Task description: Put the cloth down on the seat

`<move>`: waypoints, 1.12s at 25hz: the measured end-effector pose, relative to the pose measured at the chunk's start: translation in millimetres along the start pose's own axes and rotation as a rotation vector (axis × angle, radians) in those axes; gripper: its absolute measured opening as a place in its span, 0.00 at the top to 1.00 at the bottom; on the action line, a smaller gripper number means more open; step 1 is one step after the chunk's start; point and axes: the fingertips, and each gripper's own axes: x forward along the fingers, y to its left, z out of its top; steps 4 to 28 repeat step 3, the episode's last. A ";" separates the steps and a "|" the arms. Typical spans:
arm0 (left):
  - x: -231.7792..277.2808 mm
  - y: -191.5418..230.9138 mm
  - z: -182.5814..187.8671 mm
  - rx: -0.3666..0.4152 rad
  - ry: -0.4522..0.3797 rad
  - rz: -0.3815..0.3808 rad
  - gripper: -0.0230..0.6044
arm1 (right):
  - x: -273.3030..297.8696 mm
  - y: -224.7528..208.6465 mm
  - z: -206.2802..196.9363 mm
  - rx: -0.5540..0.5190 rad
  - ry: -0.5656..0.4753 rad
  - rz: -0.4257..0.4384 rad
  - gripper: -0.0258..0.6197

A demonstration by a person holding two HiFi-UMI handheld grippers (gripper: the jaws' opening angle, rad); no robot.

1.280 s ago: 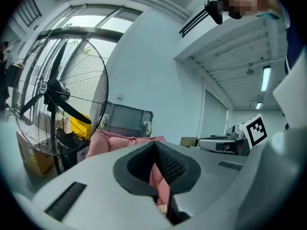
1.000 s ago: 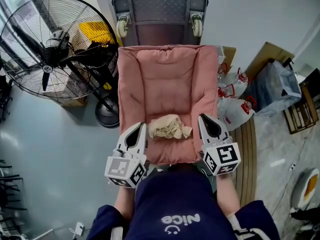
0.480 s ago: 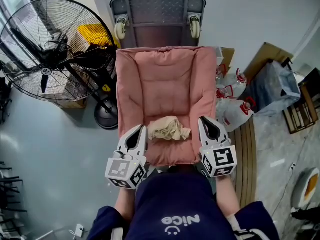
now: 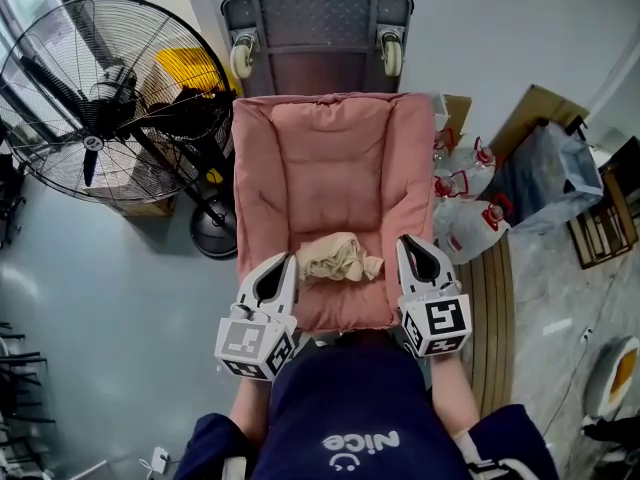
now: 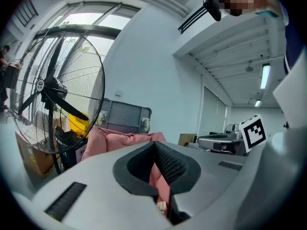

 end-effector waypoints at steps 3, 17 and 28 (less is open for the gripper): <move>0.0 -1.1 -0.8 0.013 0.001 0.000 0.93 | 1.8 0.1 0.0 -0.009 0.001 0.002 0.87; 0.0 -1.1 -0.8 0.013 0.001 0.000 0.93 | 1.8 0.1 0.0 -0.009 0.001 0.002 0.87; 0.0 -1.1 -0.8 0.013 0.001 0.000 0.93 | 1.8 0.1 0.0 -0.009 0.001 0.002 0.87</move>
